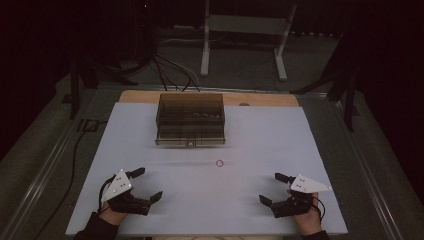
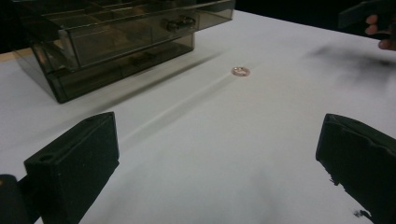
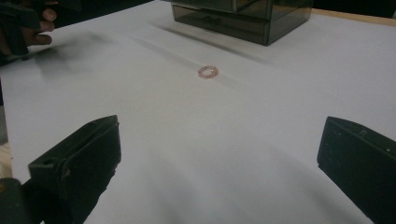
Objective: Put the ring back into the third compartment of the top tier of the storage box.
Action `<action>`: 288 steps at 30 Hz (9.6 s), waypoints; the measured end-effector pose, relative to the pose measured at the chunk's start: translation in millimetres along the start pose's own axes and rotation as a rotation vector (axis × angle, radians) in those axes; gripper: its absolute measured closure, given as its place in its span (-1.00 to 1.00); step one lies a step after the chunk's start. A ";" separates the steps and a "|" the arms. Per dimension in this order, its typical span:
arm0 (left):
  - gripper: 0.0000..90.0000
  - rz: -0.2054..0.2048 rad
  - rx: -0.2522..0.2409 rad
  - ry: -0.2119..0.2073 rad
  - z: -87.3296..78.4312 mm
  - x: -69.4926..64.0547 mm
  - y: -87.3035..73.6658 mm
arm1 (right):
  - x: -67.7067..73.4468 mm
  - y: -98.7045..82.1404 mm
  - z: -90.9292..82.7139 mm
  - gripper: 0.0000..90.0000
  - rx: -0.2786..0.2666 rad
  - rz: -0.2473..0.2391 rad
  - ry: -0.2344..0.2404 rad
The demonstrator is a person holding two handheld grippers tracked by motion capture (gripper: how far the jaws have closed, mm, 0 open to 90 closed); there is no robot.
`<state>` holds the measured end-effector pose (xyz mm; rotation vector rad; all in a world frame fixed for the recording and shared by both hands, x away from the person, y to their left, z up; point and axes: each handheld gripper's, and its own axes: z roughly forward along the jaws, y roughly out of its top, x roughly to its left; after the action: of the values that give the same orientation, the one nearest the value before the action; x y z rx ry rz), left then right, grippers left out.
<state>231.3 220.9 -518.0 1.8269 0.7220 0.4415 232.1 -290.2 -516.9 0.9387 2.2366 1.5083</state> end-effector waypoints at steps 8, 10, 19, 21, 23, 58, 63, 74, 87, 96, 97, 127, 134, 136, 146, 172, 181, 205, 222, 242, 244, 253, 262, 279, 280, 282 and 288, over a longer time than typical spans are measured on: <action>-0.99 0.011 0.027 -0.021 2.8 -1.2 -1.3 | 1.8 0.2 1.4 -1.00 0.015 -0.005 0.015; -0.99 0.012 0.027 -0.023 3.2 -1.4 -1.4 | 2.2 0.0 2.0 -1.00 0.022 -0.010 0.015; -0.99 0.007 0.012 -0.019 1.6 -1.2 -1.2 | 3.7 0.9 1.7 -1.00 0.022 -0.011 0.021; -0.99 0.012 0.013 -0.016 1.8 -1.4 -1.0 | 5.0 0.8 2.1 -1.00 0.032 -0.018 0.023; -0.99 0.012 0.009 -0.019 1.8 -1.6 -0.9 | 5.4 0.7 2.5 -1.00 0.038 -0.021 0.024; -0.99 -0.002 0.004 -0.021 1.0 -0.5 -1.2 | 13.8 30.8 8.2 -1.00 -0.030 -0.060 0.051; -0.99 0.000 0.005 -0.023 1.1 -1.1 -0.9 | 13.7 39.5 15.6 -1.00 -0.034 -0.070 0.050; -0.99 -0.003 -0.005 -0.018 -0.1 -0.2 -0.7 | 8.6 53.1 29.9 -1.00 -0.045 -0.053 0.040; -0.99 -0.002 -0.007 -0.022 -0.2 -0.3 -0.8 | 1.3 70.2 52.8 -1.00 -0.034 -0.042 0.015; -0.99 -0.002 -0.008 -0.023 -0.1 -0.4 -0.8 | 0.4 83.3 74.5 -1.00 -0.022 -0.024 0.007; -0.99 0.000 -0.003 -0.024 -0.1 -0.3 -1.1 | 0.4 84.5 77.1 -1.00 -0.024 -0.017 0.011; -0.99 -0.004 -0.016 -0.029 -0.8 -0.3 -0.7 | -2.8 78.8 145.9 -0.75 0.190 0.036 -0.044; -0.99 -0.004 -0.020 -0.031 -0.8 -0.2 -0.5 | -4.6 75.5 153.3 -0.24 0.231 0.060 -0.094; -0.99 -0.003 -0.013 -0.031 -0.5 -0.4 -1.1 | -4.2 74.3 155.3 -0.09 0.245 0.065 -0.094; -0.99 -0.003 -0.012 -0.032 -0.7 -0.9 -0.4 | -2.4 66.7 165.2 0.56 0.329 0.068 -0.094; -0.99 0.004 -0.007 -0.032 0.1 -1.4 -0.6 | 2.4 66.9 172.3 0.95 0.380 0.053 -0.097; -0.99 0.005 -0.010 -0.032 0.1 -1.8 -0.3 | 4.4 71.7 166.8 0.95 0.364 0.054 -0.101; -0.99 0.003 -0.004 -0.031 1.1 -1.1 -0.8 | 12.7 85.6 147.2 0.96 0.337 0.045 -0.089; -0.99 0.007 -0.002 -0.034 2.0 -1.6 -0.5 | 22.1 98.1 132.5 0.95 0.315 0.024 -0.070; -0.99 0.006 -0.008 -0.040 2.0 -1.6 0.4 | 32.3 131.1 119.7 0.95 0.248 0.000 -0.049; -0.99 0.005 -0.010 -0.040 1.6 -1.3 0.3 | 32.9 135.0 119.0 0.95 0.239 -0.004 -0.048; -0.99 0.012 -0.005 -0.037 2.4 -1.8 0.3 | 33.8 151.0 116.6 0.95 0.213 -0.010 -0.047; -0.99 0.009 -0.002 -0.036 2.3 -1.5 -0.2 | 32.5 163.8 117.9 0.95 0.192 -0.013 -0.045; -0.99 0.010 0.001 -0.037 2.7 -1.8 -0.4 | 27.5 184.6 125.0 0.95 0.165 -0.013 -0.056; -0.99 0.012 0.004 -0.036 2.6 -1.8 -0.3 | 26.8 187.4 126.2 0.95 0.160 -0.011 -0.059; -0.99 0.010 -0.006 -0.039 2.4 -1.8 0.2 | 26.4 190.0 127.4 0.95 0.161 -0.014 -0.060; -0.99 0.006 -0.006 -0.042 2.4 -1.5 0.2 | 24.2 194.7 131.6 0.95 0.162 -0.015 -0.068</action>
<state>231.7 218.2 -518.6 1.8281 0.6859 0.4078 357.0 -132.8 -392.6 1.0005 2.3390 1.2845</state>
